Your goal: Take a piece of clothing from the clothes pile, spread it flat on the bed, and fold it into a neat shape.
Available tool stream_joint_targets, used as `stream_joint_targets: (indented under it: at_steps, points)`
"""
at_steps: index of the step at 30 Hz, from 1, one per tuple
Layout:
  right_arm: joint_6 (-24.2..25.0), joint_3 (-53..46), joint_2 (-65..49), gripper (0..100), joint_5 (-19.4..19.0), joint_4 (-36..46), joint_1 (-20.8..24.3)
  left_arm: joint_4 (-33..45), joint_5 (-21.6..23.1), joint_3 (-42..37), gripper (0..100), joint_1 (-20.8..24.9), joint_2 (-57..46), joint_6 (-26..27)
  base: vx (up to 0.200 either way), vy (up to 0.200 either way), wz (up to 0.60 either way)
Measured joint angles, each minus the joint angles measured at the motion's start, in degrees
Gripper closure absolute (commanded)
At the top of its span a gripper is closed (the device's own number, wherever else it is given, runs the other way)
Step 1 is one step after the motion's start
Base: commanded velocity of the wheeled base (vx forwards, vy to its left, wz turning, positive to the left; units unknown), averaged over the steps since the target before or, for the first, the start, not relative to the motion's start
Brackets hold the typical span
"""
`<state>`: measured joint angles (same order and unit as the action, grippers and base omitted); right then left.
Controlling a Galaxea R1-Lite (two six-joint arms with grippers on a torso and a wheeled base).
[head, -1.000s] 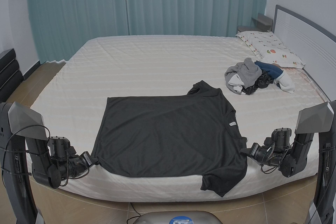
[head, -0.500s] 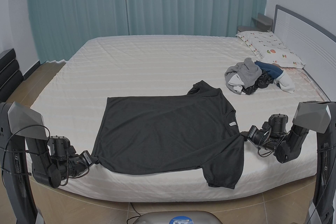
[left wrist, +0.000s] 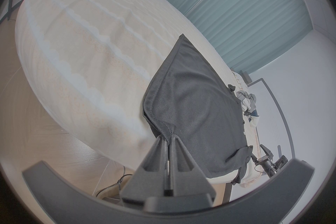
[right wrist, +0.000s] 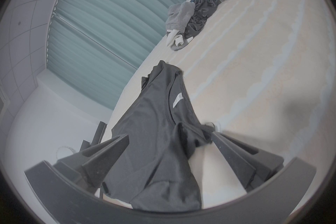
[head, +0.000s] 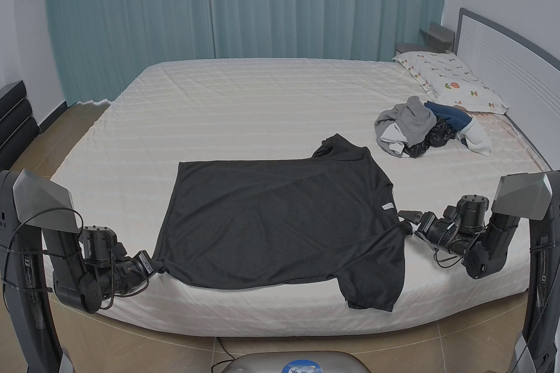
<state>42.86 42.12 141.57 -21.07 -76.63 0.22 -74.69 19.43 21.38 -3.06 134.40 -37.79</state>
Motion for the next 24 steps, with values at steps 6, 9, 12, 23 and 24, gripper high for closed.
stream_joint_targets:
  at_steps: [6, 9, 12, 23, 24]
  points:
    - [-0.8, -7.4, -3.5, 0, -6.5, -0.5, -1.8, 0.0, 0.0, 0.0, 100, 0.0, 0.0, 0.0, 0.0, 0.0, 0.0]
    - [-3.6, -11.1, -4.9, 0, -9.3, -0.5, -1.8, 0.0, 0.0, 0.0, 100, 0.0, 0.0, 0.0, 0.0, 0.0, 0.0]
    - [-8.9, -13.8, -5.4, 0, -10.3, -0.3, -1.2, 0.0, 0.0, 0.0, 100, 0.0, 0.0, 0.0, 0.0, 0.0, 0.0]
    - [-14.5, -17.7, -3.6, 0, -10.6, -0.7, 3.1, 0.0, 0.0, 0.1, 100, 0.0, 0.0, 0.0, 0.0, 0.0, 0.0]
    - [-14.5, -17.7, -3.4, 0, -10.5, -0.7, 3.2, 0.0, 0.0, 0.1, 100, 0.0, 0.0, 0.0, 0.0, 0.0, 0.0]
